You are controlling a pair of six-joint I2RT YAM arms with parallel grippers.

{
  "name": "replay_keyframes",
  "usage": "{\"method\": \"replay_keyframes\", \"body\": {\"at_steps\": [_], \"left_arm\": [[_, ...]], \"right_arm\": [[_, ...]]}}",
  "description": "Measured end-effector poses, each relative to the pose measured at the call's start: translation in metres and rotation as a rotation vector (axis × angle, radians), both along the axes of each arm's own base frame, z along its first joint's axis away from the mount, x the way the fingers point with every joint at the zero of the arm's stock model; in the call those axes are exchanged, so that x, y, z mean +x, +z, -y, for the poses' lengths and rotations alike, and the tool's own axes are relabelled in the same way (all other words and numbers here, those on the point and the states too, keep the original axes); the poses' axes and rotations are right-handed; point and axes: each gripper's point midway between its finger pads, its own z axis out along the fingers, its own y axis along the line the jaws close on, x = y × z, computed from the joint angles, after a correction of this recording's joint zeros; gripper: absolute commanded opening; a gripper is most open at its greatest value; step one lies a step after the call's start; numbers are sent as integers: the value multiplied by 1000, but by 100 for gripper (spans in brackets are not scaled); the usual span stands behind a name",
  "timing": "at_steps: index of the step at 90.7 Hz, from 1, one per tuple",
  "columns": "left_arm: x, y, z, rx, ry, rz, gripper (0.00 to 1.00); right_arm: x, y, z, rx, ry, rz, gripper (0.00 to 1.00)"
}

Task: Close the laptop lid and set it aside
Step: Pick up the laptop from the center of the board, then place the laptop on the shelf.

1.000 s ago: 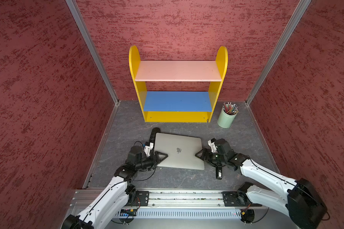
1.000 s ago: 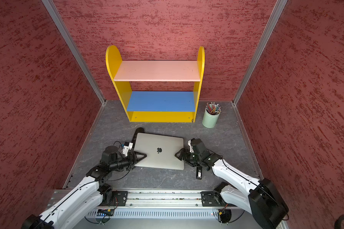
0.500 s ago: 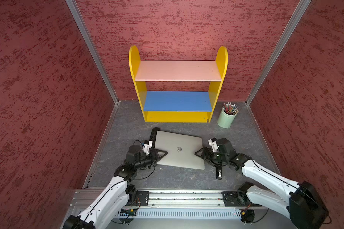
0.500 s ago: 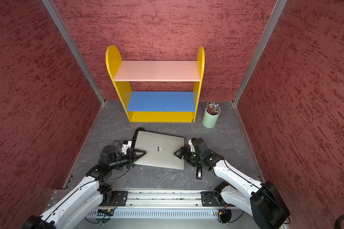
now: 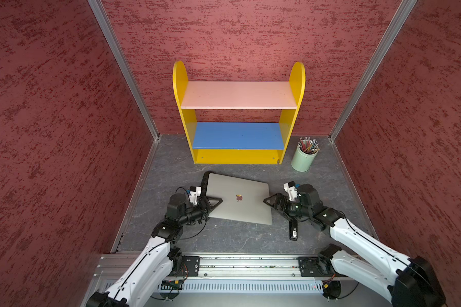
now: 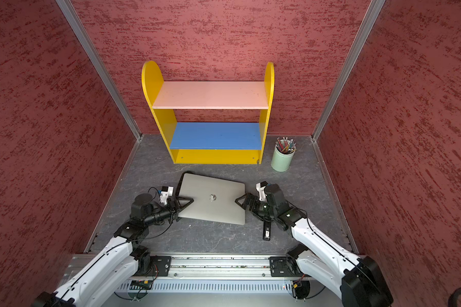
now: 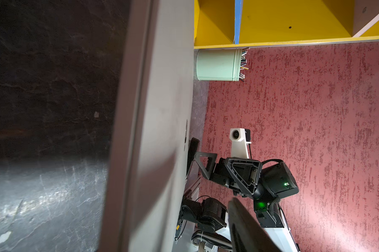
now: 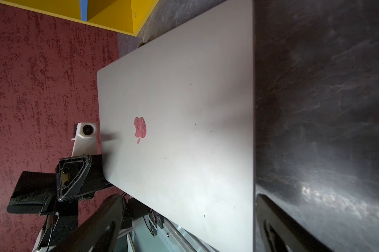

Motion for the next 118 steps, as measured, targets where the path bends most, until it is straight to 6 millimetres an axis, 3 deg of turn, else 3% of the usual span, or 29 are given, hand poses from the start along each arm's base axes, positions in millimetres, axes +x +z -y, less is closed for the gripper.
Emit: {"method": "replay_keyframes", "body": {"at_steps": [24,37,65,108,118], "left_arm": [[4,22,0,-33,7,32,0],[6,38,2,-53,6,71,0],[7,40,1,-69,13,55,0],[13,57,1,-123,25,92,0],[14,54,0,-126,28,86,12]], "right_arm": [[-1,-19,0,6,1,-56,98],[0,-23,-9,57,29,-75,91],[5,9,-28,227,86,16,66],[-2,48,-24,329,89,131,32],[-2,60,-23,362,80,148,23]]}}
